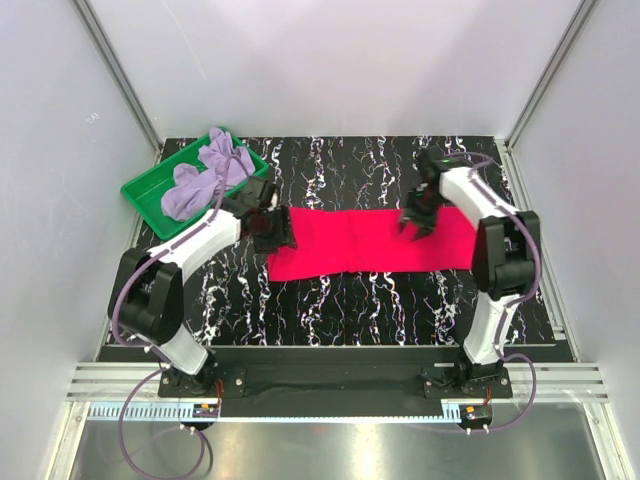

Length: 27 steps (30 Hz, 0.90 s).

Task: Fold and stack the t-shirts
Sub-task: Fold the tshirt

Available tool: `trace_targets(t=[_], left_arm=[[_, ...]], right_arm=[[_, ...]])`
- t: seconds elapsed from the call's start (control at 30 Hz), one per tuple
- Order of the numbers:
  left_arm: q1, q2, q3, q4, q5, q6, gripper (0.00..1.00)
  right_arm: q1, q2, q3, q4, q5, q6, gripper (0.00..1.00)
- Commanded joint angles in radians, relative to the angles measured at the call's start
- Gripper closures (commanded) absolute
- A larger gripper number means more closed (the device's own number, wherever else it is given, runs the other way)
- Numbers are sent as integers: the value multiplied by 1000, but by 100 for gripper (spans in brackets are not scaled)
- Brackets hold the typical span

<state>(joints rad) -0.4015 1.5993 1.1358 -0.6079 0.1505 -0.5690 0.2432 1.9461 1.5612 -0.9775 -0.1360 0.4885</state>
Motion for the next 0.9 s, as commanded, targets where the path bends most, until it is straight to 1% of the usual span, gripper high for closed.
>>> trace_targets(t=[0.0,0.03,0.07,0.17,0.23,0.27,0.3,0.33,0.37,0.4,0.43,0.5,0.53,0.57,0.6,0.63,0.67,0.73,0.8,0.87], left_arm=[[-78,34,100,4,-110,-71,37],[-91,45,116,-18,-120,-98,32],[-117,68,151,-32,-144,-115,30],[-137,99,182,-72,-147,-196,22],[-138,108,203,-108,-146,-257,18],[-143,113,209,-121,-149,-275,11],[-142,114,219,-137,-190,-294,6],[-143,113,235,-165,-204,-327,5],[-143,113,243,-179,-215,-341,1],[-145,111,251,-193,-248,-359,1],[-146,111,269,-226,-270,-412,1],[-152,137,297,-268,-323,-477,1],[-152,163,321,-347,-345,-555,1],[-154,194,405,-401,-360,-589,1],[-157,227,454,-459,-376,-617,1],[-158,314,519,-577,-387,-678,1],[-161,353,630,-633,-394,-705,1],[-163,465,732,-749,-408,-776,1],[-165,505,797,-788,-390,-834,1],[-160,521,791,-785,-378,-935,1]], right_arm=[[-157,-26,-44,-58,110,-90,49],[-174,-19,-41,-61,130,-114,48],[-189,-4,-36,-61,157,-125,47],[-202,2,-32,-73,176,-142,46],[-202,-28,-61,-58,150,-130,46],[-200,-65,-88,-52,147,-126,46],[-199,-87,-101,-47,147,-123,46],[-196,-107,-110,-49,159,-122,46],[-190,-145,-124,-49,162,-120,46],[-186,-163,-131,-52,162,-119,45],[-180,-182,-138,-56,150,-113,45],[-142,-236,-156,-56,139,-111,45],[-121,-255,-164,-55,139,-107,45],[-104,-291,-176,-53,139,-105,45],[-73,-308,-187,-49,139,-97,44],[-59,-325,-196,-44,112,-91,44],[-52,-357,-219,-38,96,-88,44],[-32,-390,-243,-21,52,-76,44],[-24,-440,-285,-7,26,-70,44],[-21,-475,-320,5,4,-77,44]])
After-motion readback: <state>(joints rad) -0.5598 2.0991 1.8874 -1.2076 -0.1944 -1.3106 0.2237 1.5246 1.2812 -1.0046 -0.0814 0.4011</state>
